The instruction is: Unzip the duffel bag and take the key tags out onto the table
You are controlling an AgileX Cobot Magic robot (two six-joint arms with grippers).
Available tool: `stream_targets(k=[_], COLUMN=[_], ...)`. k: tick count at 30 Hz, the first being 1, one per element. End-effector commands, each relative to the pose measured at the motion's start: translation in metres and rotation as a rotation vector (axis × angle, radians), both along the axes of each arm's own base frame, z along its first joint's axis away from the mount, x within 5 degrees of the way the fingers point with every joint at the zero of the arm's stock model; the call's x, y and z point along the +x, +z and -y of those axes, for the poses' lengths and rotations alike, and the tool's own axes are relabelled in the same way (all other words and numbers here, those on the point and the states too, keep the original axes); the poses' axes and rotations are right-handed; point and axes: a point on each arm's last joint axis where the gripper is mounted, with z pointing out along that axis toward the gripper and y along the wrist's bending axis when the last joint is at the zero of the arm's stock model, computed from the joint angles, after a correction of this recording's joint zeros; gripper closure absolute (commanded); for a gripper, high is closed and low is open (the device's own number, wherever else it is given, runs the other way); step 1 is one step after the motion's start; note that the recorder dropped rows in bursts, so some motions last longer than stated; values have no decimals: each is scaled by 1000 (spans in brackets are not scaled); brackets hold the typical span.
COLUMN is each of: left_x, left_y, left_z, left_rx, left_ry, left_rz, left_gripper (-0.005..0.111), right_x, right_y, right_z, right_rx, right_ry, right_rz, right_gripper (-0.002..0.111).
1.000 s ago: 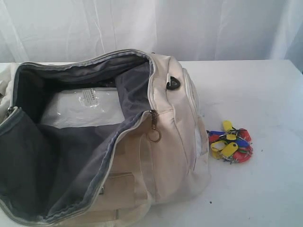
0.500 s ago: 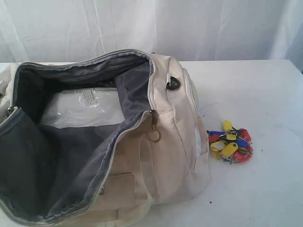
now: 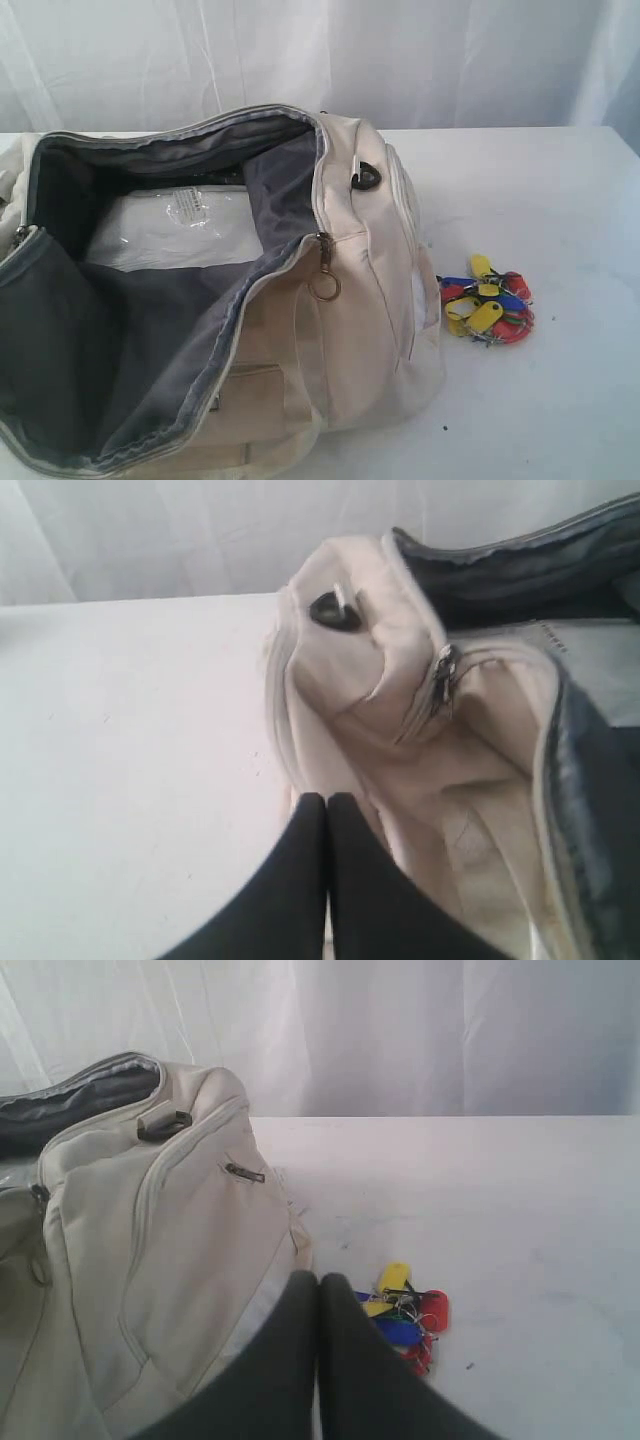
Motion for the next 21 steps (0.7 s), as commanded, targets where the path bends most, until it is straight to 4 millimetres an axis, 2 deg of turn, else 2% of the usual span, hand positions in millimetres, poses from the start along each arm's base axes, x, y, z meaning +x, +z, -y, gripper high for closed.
stream_targets(k=[1,3,4,12,21], left_x=[-2,0,1,-3,-3], left_y=[-33,-45,-42,-56,-57], left_z=[-1,-2,-2,-6,-6], left_rx=[-7,-10,-10,115,116], left_ry=[30,34,38,72,77], left_rz=[-17,-14,20,-142,-150], left_gripper=[107,107,107,107,107], right_x=[0,0,0,0,0], right_y=[-1,-1,-1,-1,-1], right_z=[1,1,1,1,1], right_rx=[3,3,3,3,3], right_ry=[-9,-9,-9,-9,-9], right_rz=[-4,-4,-4,-4,-4], right_gripper=[108,108,108,108,108])
